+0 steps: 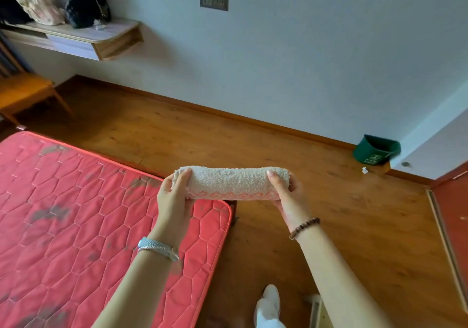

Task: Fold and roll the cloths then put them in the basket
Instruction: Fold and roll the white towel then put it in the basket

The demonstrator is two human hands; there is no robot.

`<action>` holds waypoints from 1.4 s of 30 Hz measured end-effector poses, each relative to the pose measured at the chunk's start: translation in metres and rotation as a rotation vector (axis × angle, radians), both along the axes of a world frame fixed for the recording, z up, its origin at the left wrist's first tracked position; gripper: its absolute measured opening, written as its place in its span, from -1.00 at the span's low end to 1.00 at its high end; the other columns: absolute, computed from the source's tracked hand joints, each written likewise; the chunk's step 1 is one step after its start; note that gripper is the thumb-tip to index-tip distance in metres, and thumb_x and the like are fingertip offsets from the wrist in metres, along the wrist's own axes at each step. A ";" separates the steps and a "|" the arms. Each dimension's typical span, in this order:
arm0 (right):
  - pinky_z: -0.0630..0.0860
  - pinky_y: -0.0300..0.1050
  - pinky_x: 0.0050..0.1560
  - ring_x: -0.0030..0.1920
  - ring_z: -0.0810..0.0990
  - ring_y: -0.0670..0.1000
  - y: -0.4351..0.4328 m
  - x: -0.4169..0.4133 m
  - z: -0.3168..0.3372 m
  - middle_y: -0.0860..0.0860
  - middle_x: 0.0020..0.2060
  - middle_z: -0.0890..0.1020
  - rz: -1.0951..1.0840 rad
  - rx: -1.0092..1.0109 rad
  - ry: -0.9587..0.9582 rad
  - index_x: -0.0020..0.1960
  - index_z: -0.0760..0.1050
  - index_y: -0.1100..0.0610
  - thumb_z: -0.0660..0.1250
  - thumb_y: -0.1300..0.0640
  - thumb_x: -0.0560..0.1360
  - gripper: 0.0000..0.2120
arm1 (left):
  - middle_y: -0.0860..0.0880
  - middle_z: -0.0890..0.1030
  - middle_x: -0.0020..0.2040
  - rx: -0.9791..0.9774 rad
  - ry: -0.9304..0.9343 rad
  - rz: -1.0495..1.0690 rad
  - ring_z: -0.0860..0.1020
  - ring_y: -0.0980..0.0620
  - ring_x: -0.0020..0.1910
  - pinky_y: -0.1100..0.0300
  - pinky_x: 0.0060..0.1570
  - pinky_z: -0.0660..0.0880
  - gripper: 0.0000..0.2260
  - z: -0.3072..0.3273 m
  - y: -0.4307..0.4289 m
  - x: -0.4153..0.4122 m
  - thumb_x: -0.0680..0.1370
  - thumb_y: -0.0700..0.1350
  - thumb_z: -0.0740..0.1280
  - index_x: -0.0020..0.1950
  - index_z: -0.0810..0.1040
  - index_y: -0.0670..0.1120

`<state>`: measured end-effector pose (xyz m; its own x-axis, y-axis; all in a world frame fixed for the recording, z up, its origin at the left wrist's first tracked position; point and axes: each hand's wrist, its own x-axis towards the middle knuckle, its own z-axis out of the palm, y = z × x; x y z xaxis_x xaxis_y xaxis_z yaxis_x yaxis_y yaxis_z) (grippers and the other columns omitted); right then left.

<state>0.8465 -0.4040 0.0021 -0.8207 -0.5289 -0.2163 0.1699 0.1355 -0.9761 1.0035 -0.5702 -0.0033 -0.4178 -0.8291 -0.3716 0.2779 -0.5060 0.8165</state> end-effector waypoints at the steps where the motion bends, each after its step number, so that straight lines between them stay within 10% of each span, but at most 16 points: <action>1: 0.57 0.23 0.17 0.11 0.65 0.03 -0.002 -0.011 -0.001 -0.05 0.02 0.68 -0.003 0.006 -0.002 -0.04 0.60 -0.19 0.48 -0.45 0.16 -0.51 | 0.00 0.63 -0.12 -0.001 0.003 -0.003 0.59 0.05 -0.08 0.09 -0.07 0.55 -0.88 0.001 -0.003 -0.011 0.57 -0.14 0.38 0.08 0.55 -0.12; 8: 0.52 0.39 0.14 0.10 0.55 0.39 -0.019 -0.106 -0.006 0.23 -0.10 0.61 0.018 0.069 0.018 -0.13 0.57 -0.06 0.43 -0.44 0.25 -0.53 | -0.15 0.57 0.06 -0.021 -0.030 0.001 0.57 -0.05 0.07 0.06 0.01 0.57 -0.85 0.002 -0.020 -0.107 0.57 -0.13 0.38 0.10 0.52 -0.14; 12: 0.57 0.05 -0.05 -0.17 0.58 0.17 -0.038 -0.167 0.004 0.13 -0.21 0.58 0.154 0.120 0.182 -0.07 0.51 0.03 0.33 -0.37 0.40 -0.55 | -0.13 0.58 0.04 -0.011 -0.021 0.061 0.58 -0.06 0.05 0.05 -0.05 0.58 -0.83 -0.001 -0.040 -0.157 0.51 -0.09 0.42 0.05 0.55 -0.11; 27: 0.60 -0.10 0.04 0.06 0.62 -0.05 -0.149 -0.319 -0.002 -0.04 0.04 0.63 0.407 0.137 0.063 0.12 0.51 -0.01 0.33 -0.26 0.46 -0.62 | -0.17 0.57 0.11 -0.034 -0.038 0.237 0.57 -0.08 0.09 -0.04 0.12 0.54 -0.47 -0.005 -0.109 -0.265 0.44 -0.03 0.46 0.30 0.47 -0.29; 42: 0.64 -0.09 0.02 0.03 0.66 -0.07 -0.346 -0.416 0.014 -0.03 -0.01 0.67 0.601 0.112 0.113 0.08 0.55 -0.03 0.36 -0.31 0.37 -0.56 | -0.05 0.63 -0.03 0.054 0.022 0.452 0.60 0.04 -0.04 0.17 -0.12 0.62 -0.89 -0.011 -0.265 -0.341 0.57 -0.18 0.37 0.09 0.56 -0.12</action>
<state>0.4309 -0.7505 0.0162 -0.4072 -0.8847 -0.2268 -0.0714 0.2784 -0.9578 0.6623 -0.8348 -0.0141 -0.0270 -0.9095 -0.4148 0.4975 -0.3722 0.7836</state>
